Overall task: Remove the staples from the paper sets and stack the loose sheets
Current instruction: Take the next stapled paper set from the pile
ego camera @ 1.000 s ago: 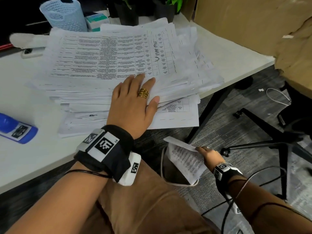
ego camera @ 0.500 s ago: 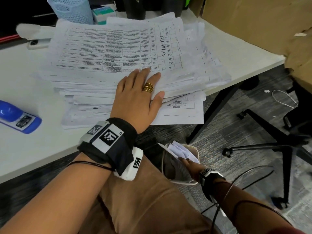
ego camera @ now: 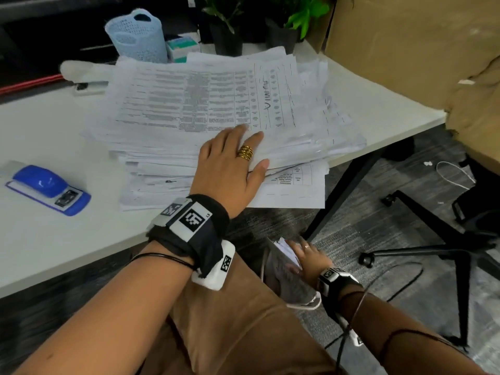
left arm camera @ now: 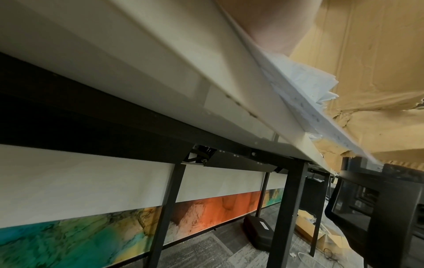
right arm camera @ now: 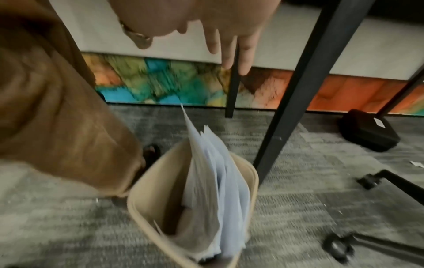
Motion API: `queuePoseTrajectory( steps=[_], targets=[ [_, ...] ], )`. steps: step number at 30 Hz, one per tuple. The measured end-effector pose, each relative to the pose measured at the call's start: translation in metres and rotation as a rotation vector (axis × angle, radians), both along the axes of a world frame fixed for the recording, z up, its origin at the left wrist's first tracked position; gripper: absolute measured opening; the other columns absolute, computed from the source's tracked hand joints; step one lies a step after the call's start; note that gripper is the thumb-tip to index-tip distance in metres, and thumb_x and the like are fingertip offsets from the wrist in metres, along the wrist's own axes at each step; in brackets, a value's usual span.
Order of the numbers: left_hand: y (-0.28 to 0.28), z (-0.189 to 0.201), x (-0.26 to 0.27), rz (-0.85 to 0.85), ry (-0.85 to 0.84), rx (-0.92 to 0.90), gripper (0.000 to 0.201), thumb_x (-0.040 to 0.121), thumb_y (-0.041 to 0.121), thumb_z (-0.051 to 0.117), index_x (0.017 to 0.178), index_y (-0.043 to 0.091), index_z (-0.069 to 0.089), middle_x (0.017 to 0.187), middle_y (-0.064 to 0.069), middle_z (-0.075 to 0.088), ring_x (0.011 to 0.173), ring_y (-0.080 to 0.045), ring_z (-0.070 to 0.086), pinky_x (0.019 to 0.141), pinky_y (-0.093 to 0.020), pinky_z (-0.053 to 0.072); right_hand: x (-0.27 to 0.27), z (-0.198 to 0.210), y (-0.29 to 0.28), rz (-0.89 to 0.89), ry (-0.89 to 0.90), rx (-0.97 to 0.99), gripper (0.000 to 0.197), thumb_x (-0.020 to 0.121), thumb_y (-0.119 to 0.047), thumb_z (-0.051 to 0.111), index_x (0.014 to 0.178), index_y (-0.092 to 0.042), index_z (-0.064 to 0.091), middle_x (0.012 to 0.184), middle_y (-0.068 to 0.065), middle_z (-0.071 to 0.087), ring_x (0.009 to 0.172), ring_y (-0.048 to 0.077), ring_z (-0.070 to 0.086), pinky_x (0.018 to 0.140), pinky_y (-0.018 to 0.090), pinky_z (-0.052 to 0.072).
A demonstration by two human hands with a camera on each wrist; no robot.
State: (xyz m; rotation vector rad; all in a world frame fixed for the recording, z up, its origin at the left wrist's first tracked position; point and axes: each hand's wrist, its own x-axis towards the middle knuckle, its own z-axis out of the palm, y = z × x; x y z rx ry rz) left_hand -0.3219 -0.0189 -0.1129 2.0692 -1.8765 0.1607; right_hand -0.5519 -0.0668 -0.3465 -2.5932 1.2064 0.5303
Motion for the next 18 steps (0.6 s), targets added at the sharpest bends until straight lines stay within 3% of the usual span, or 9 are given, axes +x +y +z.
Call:
queuePoseTrajectory(
  steps=[3,5,6,8,10,12,14,15,18],
  targets=[
    [0.003,0.002,0.0,0.076,-0.002,-0.001,0.07,0.086,0.063,0.017,0.143,0.026,0.033,0.15,-0.006,0.03,0.126,-0.025,0.034,0.095,-0.034,0.018,0.009,0.039,0.001,0.04,-0.103,-0.119,0.052,0.095,-0.041,0.036,0.139,-0.013,0.036,0.143,0.013,0.035,0.126,0.029,0.042,0.097,0.037,0.042],
    [0.008,0.006,-0.002,0.144,-0.067,0.007,0.067,0.087,0.069,0.023,0.137,0.028,0.042,0.142,0.001,0.043,0.115,-0.023,0.041,0.085,-0.034,0.018,0.012,0.071,0.003,0.051,-0.237,-0.261,0.045,0.087,-0.036,0.032,0.105,-0.008,0.062,0.112,0.013,0.059,0.096,0.03,0.062,0.074,0.034,0.052],
    [0.01,0.009,-0.003,0.164,-0.088,0.028,0.066,0.087,0.072,0.025,0.134,0.03,0.045,0.138,0.004,0.046,0.112,-0.022,0.042,0.083,-0.035,0.018,0.012,0.087,0.005,0.054,-0.311,-0.316,0.042,0.082,-0.035,0.033,0.086,-0.01,0.065,0.092,0.009,0.063,0.078,0.027,0.065,0.061,0.03,0.052],
    [0.013,0.019,-0.004,0.184,-0.089,0.07,0.065,0.085,0.073,0.024,0.131,0.033,0.047,0.134,0.009,0.049,0.112,-0.02,0.04,0.085,-0.036,0.018,0.013,0.123,0.01,0.04,-0.491,-0.444,0.029,0.077,-0.035,0.039,0.065,-0.017,0.058,0.068,0.0,0.058,0.058,0.019,0.061,0.046,0.022,0.045],
    [0.016,0.032,-0.004,0.18,-0.109,0.094,0.064,0.085,0.071,0.022,0.131,0.034,0.047,0.133,0.009,0.049,0.116,-0.019,0.039,0.093,-0.038,0.018,0.019,0.16,0.022,0.082,-0.682,-0.533,0.029,0.08,-0.037,0.044,0.057,-0.019,0.048,0.058,-0.004,0.05,0.05,0.016,0.054,0.041,0.021,0.036],
    [0.018,0.04,-0.001,0.138,-0.127,0.192,0.061,0.088,0.068,0.025,0.136,0.034,0.041,0.14,0.007,0.042,0.128,-0.022,0.031,0.105,-0.048,0.015,0.024,0.187,0.029,0.135,-0.829,-0.643,0.04,0.088,-0.038,0.042,0.054,-0.018,0.045,0.054,-0.004,0.045,0.047,0.016,0.048,0.043,0.022,0.031],
    [0.026,0.043,0.007,0.09,-0.076,0.345,0.059,0.09,0.062,0.035,0.143,0.04,0.025,0.151,0.003,0.023,0.14,-0.029,0.012,0.108,-0.061,0.004,0.032,0.214,0.035,0.146,-0.954,-0.763,0.048,0.093,-0.039,0.036,0.052,-0.016,0.046,0.053,-0.003,0.045,0.046,0.015,0.046,0.048,0.019,0.026],
    [0.031,0.045,0.012,0.075,-0.039,0.399,0.061,0.09,0.058,0.041,0.144,0.043,0.019,0.154,0.002,0.015,0.141,-0.03,0.007,0.109,-0.063,0.005,0.036,0.227,0.035,0.131,-1.019,-0.811,0.047,0.093,-0.036,0.038,0.052,-0.015,0.047,0.053,-0.002,0.046,0.046,0.016,0.046,0.049,0.02,0.025],
    [0.047,0.049,0.023,0.043,-0.044,0.33,0.06,0.092,0.041,0.052,0.144,0.041,0.023,0.151,-0.005,0.019,0.134,-0.028,0.029,0.109,-0.046,0.026,0.055,0.259,0.031,0.044,-1.113,-0.881,0.035,0.086,-0.031,0.048,0.055,-0.014,0.052,0.057,0.0,0.049,0.05,0.018,0.049,0.049,0.022,0.03]
  ],
)
